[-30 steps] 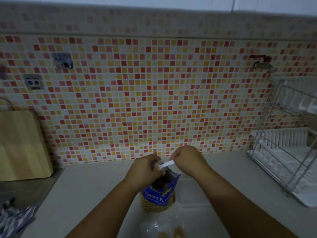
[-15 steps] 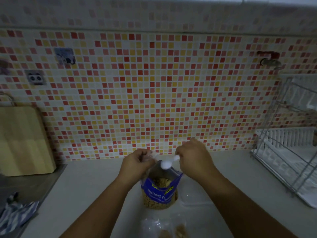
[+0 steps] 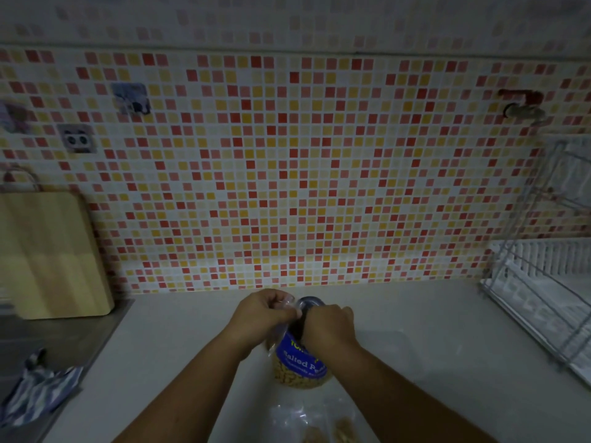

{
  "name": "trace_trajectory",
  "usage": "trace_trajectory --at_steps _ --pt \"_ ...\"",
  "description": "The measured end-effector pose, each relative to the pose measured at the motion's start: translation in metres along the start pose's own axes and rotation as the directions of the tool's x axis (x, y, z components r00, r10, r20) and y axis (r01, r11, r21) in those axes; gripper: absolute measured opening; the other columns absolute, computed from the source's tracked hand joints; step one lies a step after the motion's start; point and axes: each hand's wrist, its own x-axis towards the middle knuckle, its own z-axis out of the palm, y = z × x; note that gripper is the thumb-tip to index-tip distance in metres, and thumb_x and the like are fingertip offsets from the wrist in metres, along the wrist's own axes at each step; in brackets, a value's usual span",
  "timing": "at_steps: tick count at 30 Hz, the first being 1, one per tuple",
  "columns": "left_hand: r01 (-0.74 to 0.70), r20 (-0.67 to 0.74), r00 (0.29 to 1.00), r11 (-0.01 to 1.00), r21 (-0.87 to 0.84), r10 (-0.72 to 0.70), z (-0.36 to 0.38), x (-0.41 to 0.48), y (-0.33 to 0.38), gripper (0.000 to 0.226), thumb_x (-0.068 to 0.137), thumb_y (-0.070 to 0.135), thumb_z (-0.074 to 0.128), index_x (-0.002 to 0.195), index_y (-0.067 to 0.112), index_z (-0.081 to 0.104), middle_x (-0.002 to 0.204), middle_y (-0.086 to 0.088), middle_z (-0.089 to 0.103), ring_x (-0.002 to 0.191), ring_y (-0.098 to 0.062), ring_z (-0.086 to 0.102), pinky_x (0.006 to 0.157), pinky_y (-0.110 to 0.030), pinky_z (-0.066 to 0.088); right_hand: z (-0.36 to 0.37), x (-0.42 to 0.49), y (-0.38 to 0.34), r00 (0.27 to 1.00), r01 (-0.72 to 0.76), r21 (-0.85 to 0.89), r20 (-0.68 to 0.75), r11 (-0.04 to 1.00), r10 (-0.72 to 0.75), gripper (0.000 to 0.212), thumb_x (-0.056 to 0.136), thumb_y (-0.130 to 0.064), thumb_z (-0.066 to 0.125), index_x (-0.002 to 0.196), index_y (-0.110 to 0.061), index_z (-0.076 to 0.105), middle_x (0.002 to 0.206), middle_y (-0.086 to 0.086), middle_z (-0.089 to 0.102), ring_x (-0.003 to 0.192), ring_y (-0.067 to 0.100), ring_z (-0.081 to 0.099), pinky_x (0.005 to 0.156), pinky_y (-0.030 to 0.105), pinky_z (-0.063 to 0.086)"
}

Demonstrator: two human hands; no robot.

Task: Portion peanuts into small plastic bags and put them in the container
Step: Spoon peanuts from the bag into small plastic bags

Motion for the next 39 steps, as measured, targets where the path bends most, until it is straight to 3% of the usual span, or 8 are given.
trace_trajectory --at_steps 9,14,17,20,24,28,35,39 --pt "0.022 0.008 1.000 0.995 -0.098 -0.022 -0.004 0.000 0.003 0.014 0.079 0.013 0.069 0.092 0.018 0.067 0.090 -0.006 0.070 0.080 -0.017 0.066 0.065 -0.024 0.051 -0.010 -0.002 0.021 0.968 -0.224 0.324 -0.033 0.919 0.247 0.027 0.089 -0.035 0.054 0.108 -0.016 0.060 0.108 0.002 0.064 0.104 0.022 0.058 0.095 0.032 0.036" --pt "0.009 -0.066 0.998 0.989 -0.144 -0.019 -0.013 0.003 0.006 0.026 0.077 0.017 0.073 0.103 0.015 0.067 0.096 -0.004 0.069 0.088 -0.018 0.064 0.070 -0.027 0.049 -0.017 0.007 0.042 0.940 -0.322 0.466 0.053 0.824 0.337 0.022 0.085 -0.033 0.057 0.075 -0.014 0.057 0.071 0.000 0.050 0.088 0.022 0.060 0.081 0.030 0.043" --pt "-0.021 -0.093 0.996 0.998 -0.066 0.015 -0.016 0.004 0.007 0.030 0.075 0.018 0.075 0.105 0.017 0.067 0.099 -0.002 0.069 0.090 -0.016 0.064 0.070 -0.025 0.050 -0.014 0.014 0.055 0.949 -0.316 0.431 0.142 0.845 0.282 0.033 0.080 -0.040 0.060 0.067 -0.011 0.054 0.076 0.003 0.053 0.087 0.023 0.058 0.075 0.029 0.043" --pt "-0.036 -0.087 0.995 0.996 0.077 0.043 -0.016 0.004 0.005 0.038 0.073 0.019 0.077 0.110 0.020 0.064 0.102 0.000 0.068 0.089 -0.014 0.064 0.068 -0.023 0.051 -0.012 0.012 0.072 0.972 -0.219 0.512 0.045 0.830 0.228 0.025 0.078 -0.031 0.054 0.086 -0.012 0.069 0.089 0.006 0.064 0.088 0.025 0.062 0.082 0.037 0.053" --pt "-0.123 -0.035 0.989 0.939 0.321 0.142 -0.012 0.002 0.005 0.049 0.072 0.023 0.078 0.118 0.020 0.060 0.097 0.009 0.062 0.088 -0.004 0.058 0.066 -0.009 0.043 -0.032 0.016 0.081 0.955 -0.224 0.160 0.230 0.961 0.184 0.033 0.090 -0.022 0.045 0.119 -0.014 0.060 0.084 0.003 0.050 0.085 0.019 0.048 0.079 0.027 0.039" --pt "-0.195 0.022 0.978 0.878 0.437 0.207 -0.005 0.000 0.007 0.051 0.073 0.026 0.076 0.121 0.019 0.058 0.098 0.010 0.058 0.091 -0.006 0.054 0.067 -0.010 0.039 -0.057 0.017 0.085 0.937 -0.195 0.034 0.302 0.980 0.176 0.040 0.094 -0.022 0.042 0.133 -0.017 0.046 0.102 0.006 0.044 0.092 0.020 0.045 0.082 0.029 0.039" --pt "-0.212 0.043 0.974 0.819 0.533 0.224 0.006 0.000 0.011 0.051 0.075 0.033 0.072 0.123 0.023 0.057 0.115 0.005 0.063 0.101 -0.011 0.057 0.082 -0.024 0.049 -0.072 0.017 0.090 0.939 -0.095 -0.144 0.315 0.985 0.136 0.039 0.095 -0.022 0.043 0.134 -0.020 0.045 0.104 0.005 0.044 0.093 0.019 0.046 0.085 0.029 0.042" --pt "-0.229 0.059 0.970 0.797 0.559 0.237 0.012 0.002 0.011 0.047 0.074 0.033 0.072 0.118 0.025 0.059 0.112 0.006 0.065 0.099 -0.011 0.059 0.081 -0.025 0.052 -0.073 0.014 0.083 0.940 -0.143 -0.076 0.303 0.987 0.159 0.032 0.094 -0.022 0.042 0.122 -0.015 0.053 0.089 0.004 0.046 0.081 0.016 0.047 0.078 0.028 0.039"
